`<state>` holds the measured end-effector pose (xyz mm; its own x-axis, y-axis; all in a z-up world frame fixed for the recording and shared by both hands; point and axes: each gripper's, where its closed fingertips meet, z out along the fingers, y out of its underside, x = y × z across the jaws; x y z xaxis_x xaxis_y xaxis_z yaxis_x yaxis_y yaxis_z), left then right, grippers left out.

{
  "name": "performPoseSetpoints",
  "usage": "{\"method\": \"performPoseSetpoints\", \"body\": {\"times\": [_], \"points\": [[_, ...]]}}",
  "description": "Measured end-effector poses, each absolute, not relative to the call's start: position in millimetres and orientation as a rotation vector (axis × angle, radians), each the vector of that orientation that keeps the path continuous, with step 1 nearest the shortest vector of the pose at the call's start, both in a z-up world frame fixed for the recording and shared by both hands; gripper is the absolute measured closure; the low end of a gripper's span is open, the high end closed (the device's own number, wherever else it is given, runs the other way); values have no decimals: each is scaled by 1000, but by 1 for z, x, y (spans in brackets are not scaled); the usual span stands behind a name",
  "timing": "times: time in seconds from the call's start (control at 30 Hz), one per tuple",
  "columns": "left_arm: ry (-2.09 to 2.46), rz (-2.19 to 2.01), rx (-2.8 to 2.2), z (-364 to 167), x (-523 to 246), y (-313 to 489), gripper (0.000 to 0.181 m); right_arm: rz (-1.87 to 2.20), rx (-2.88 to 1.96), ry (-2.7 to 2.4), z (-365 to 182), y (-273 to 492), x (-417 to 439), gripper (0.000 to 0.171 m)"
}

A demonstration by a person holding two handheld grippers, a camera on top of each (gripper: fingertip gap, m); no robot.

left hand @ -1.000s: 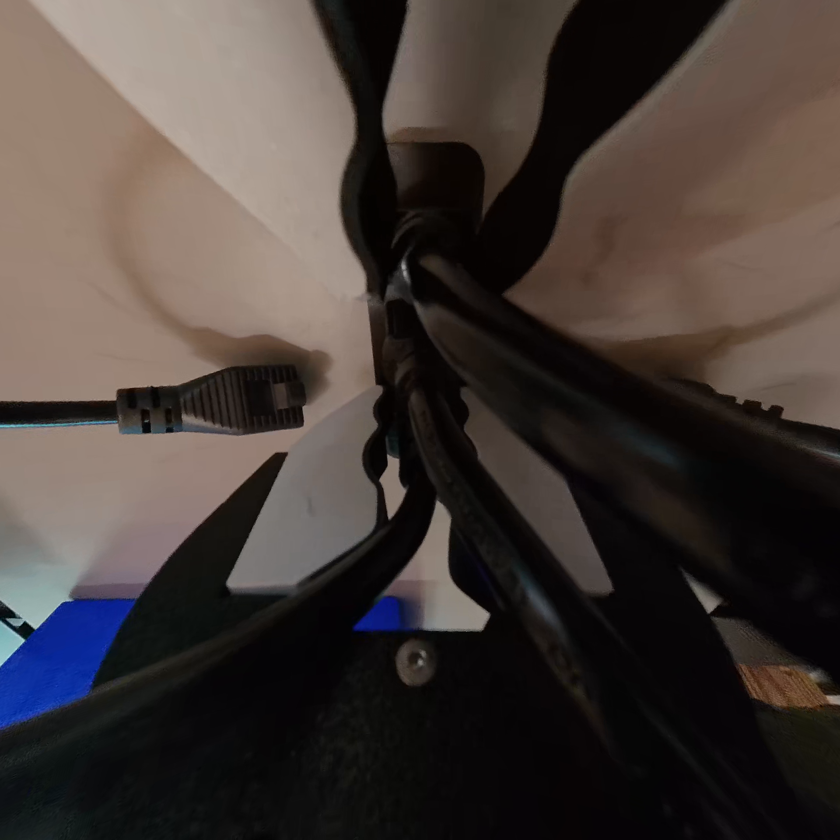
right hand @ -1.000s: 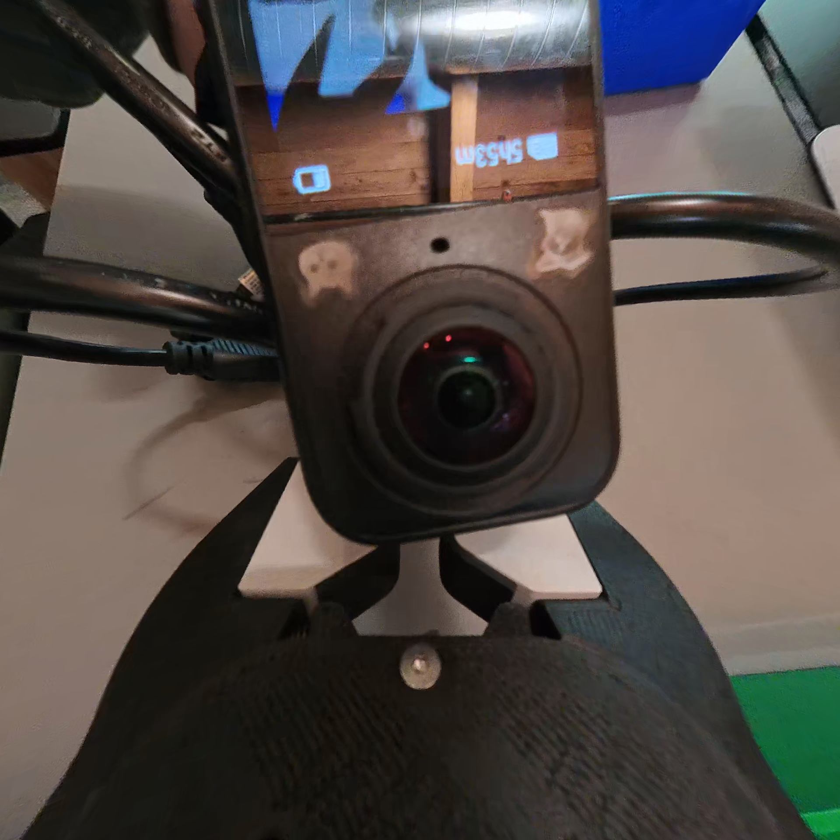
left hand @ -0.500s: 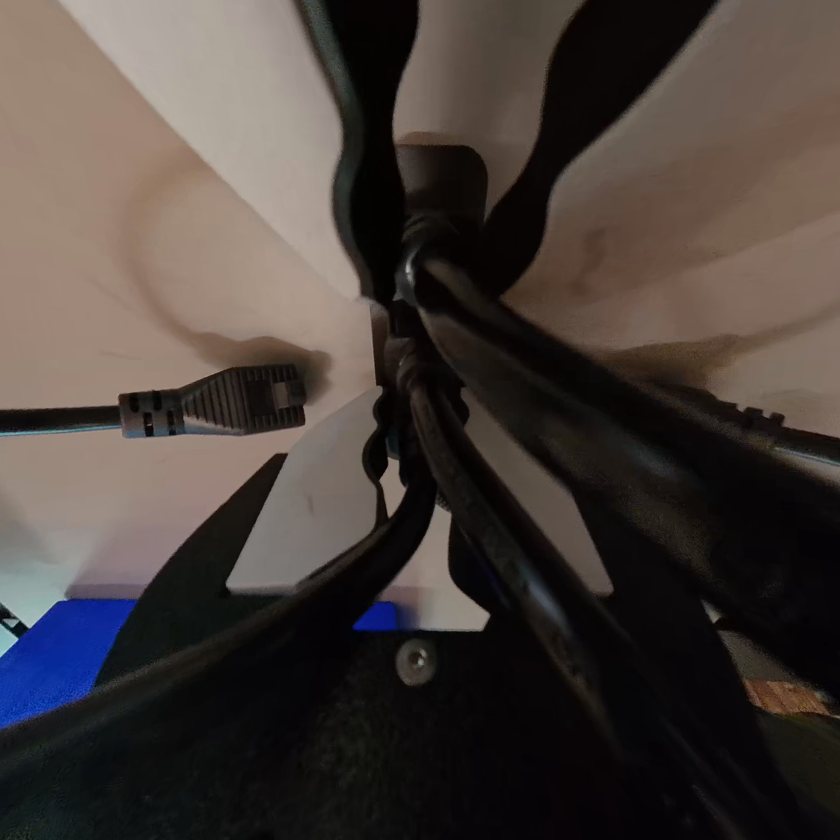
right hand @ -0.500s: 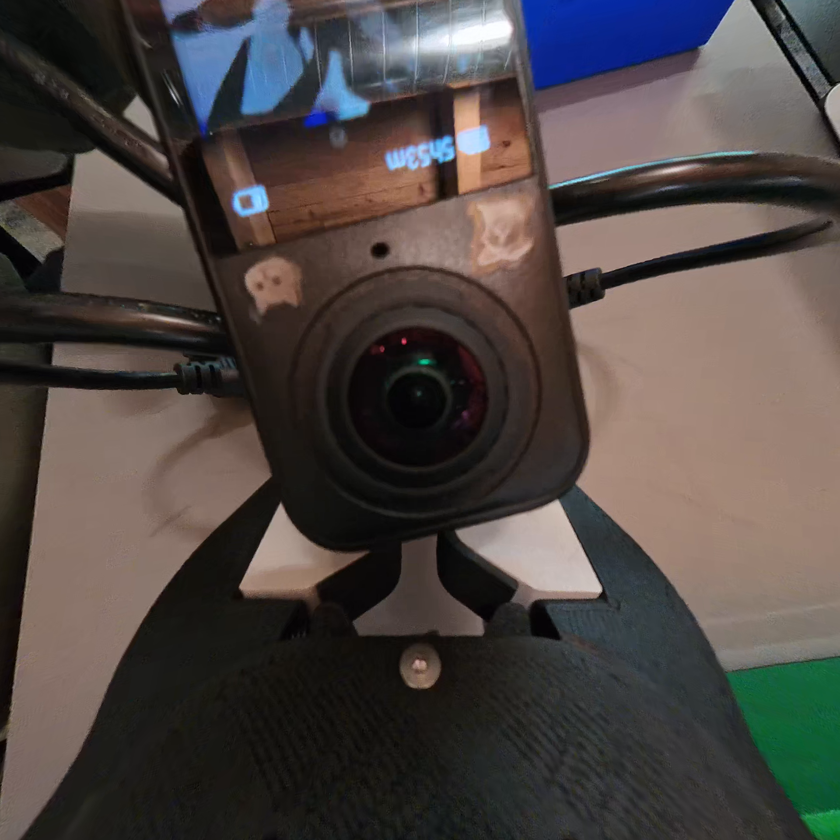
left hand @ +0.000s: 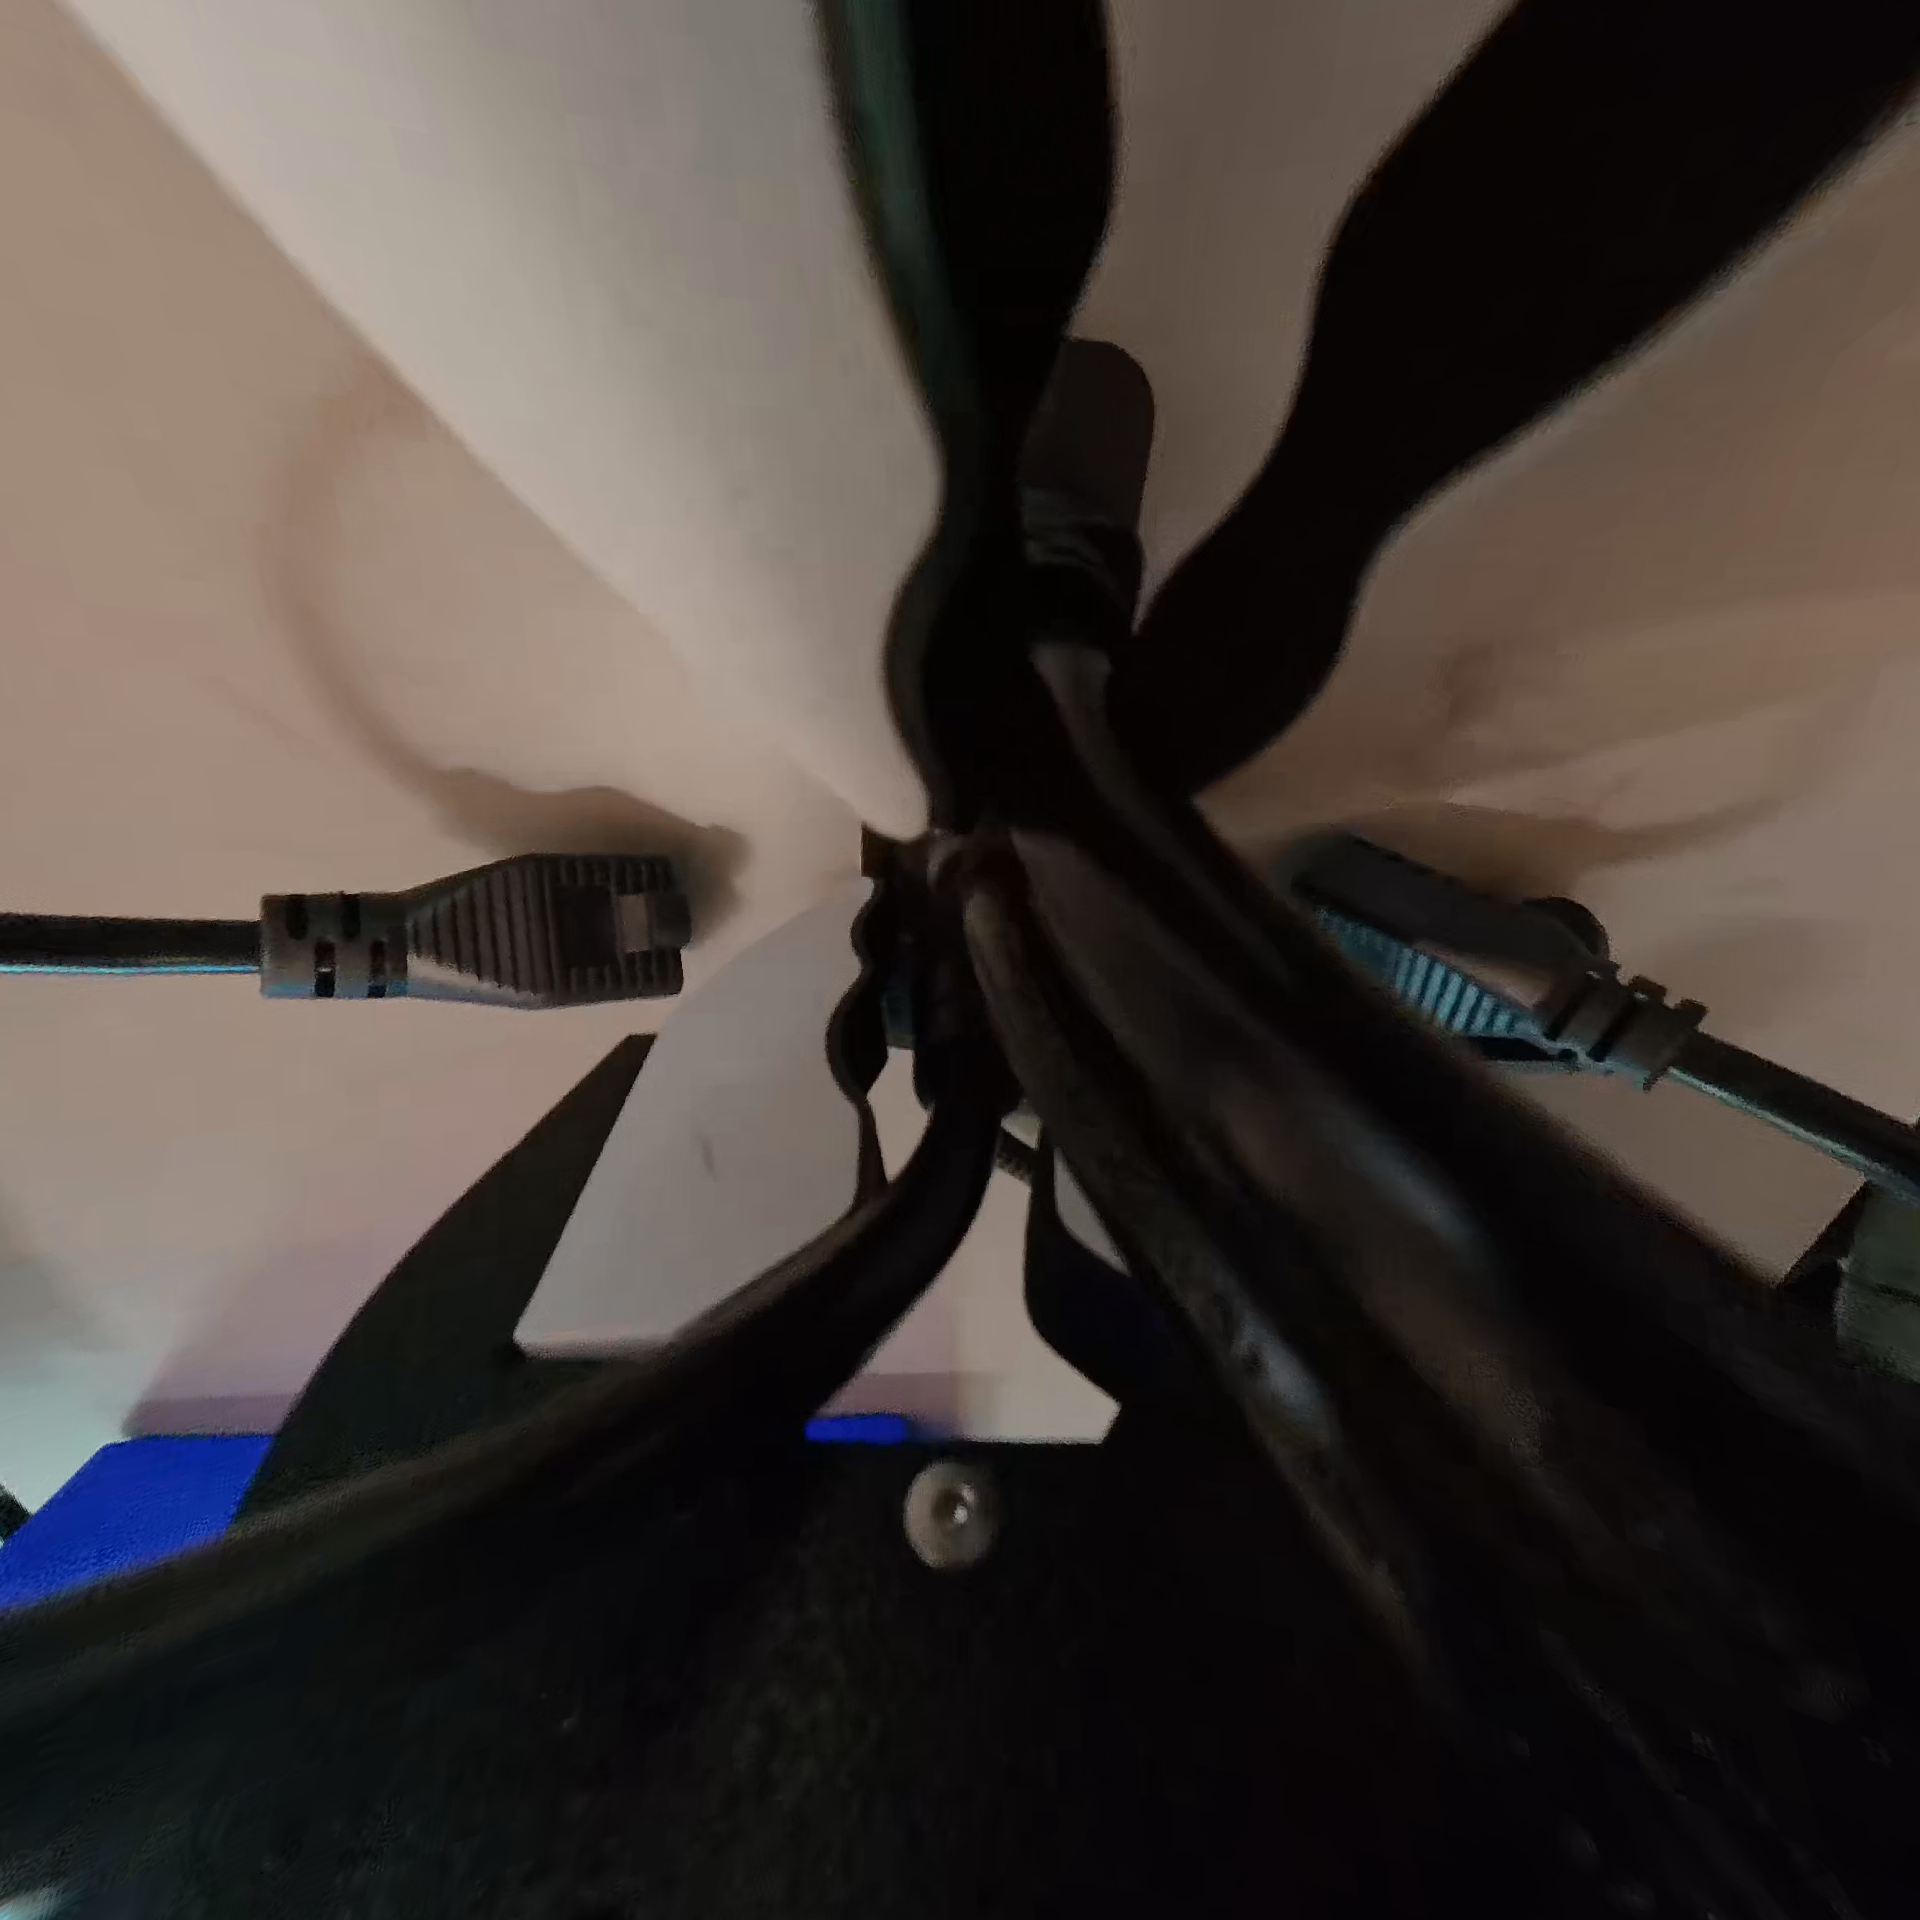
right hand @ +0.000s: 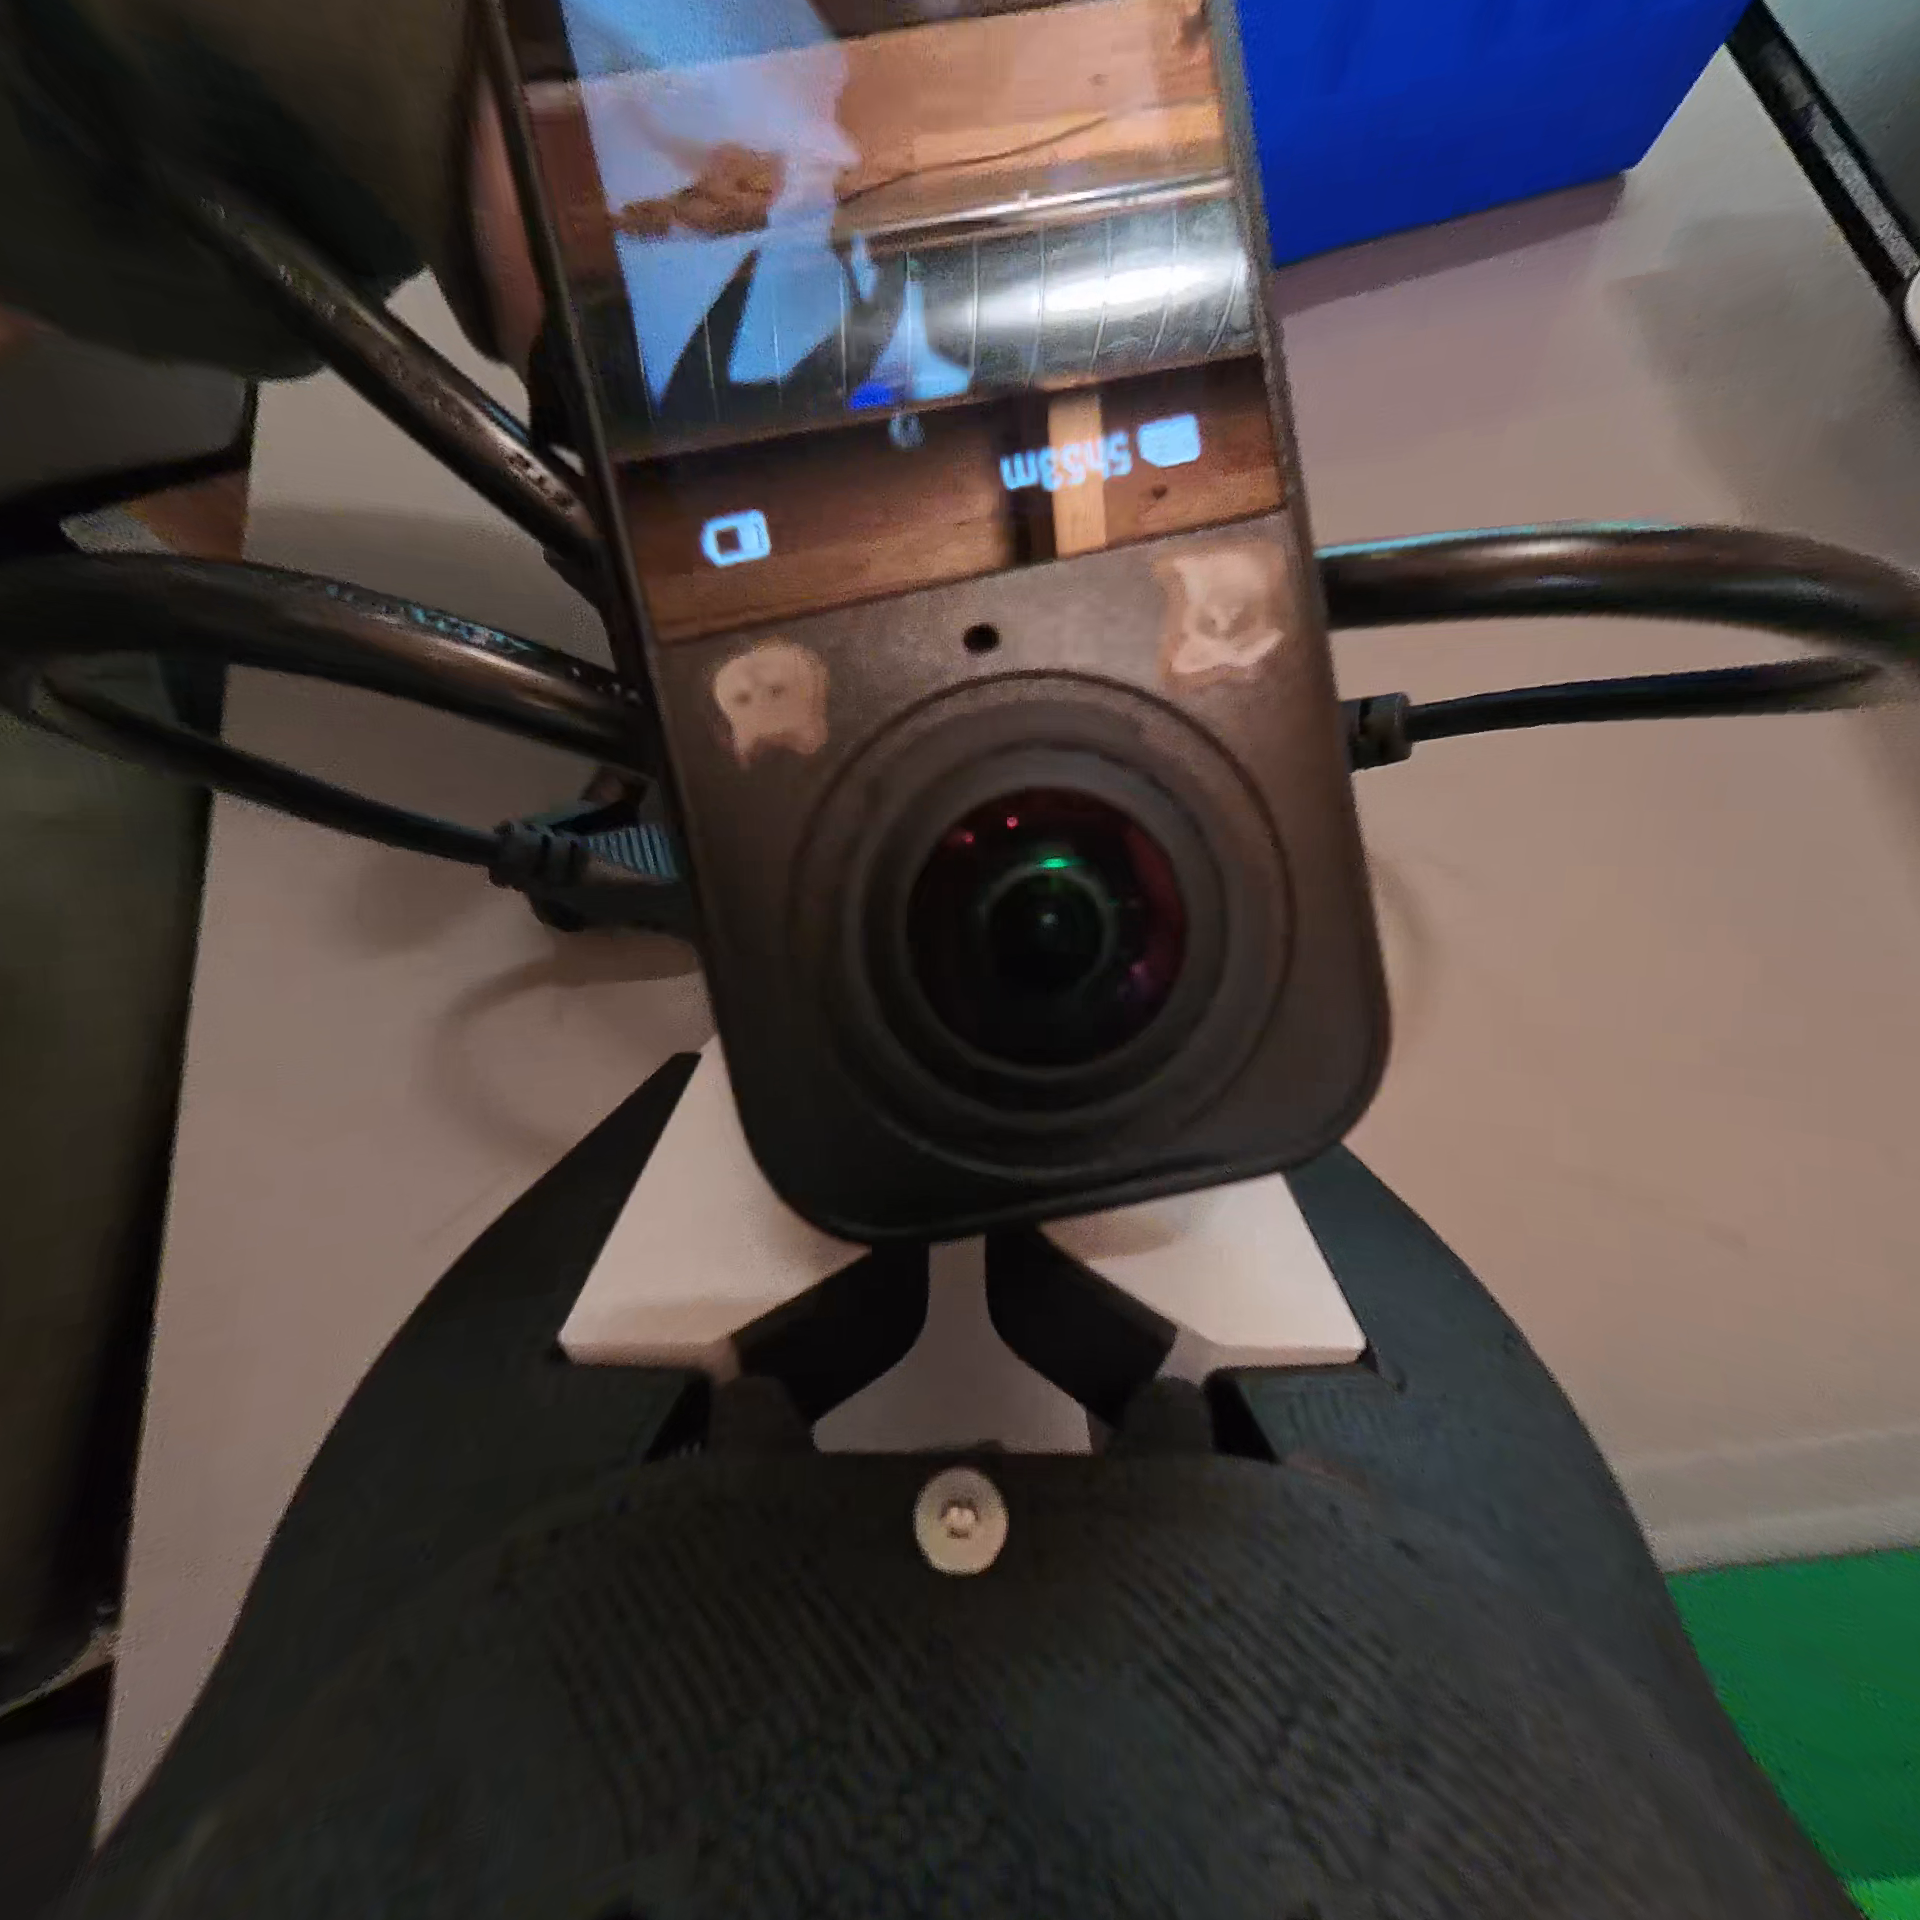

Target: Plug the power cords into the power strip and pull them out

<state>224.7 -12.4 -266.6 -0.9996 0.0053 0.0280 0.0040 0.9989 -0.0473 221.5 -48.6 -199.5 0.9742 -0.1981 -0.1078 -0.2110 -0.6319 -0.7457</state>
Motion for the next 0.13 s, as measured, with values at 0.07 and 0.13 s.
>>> {"method": "performPoseSetpoints", "body": {"times": [0.07,0.13], "points": [[-3119,78,4,-266,225,-12,158,21,-2262,273,-198,-48,222,167],[-3136,57,-4,-266,224,-12,158,67,-2227,324,-197,-46,221,167]]}}
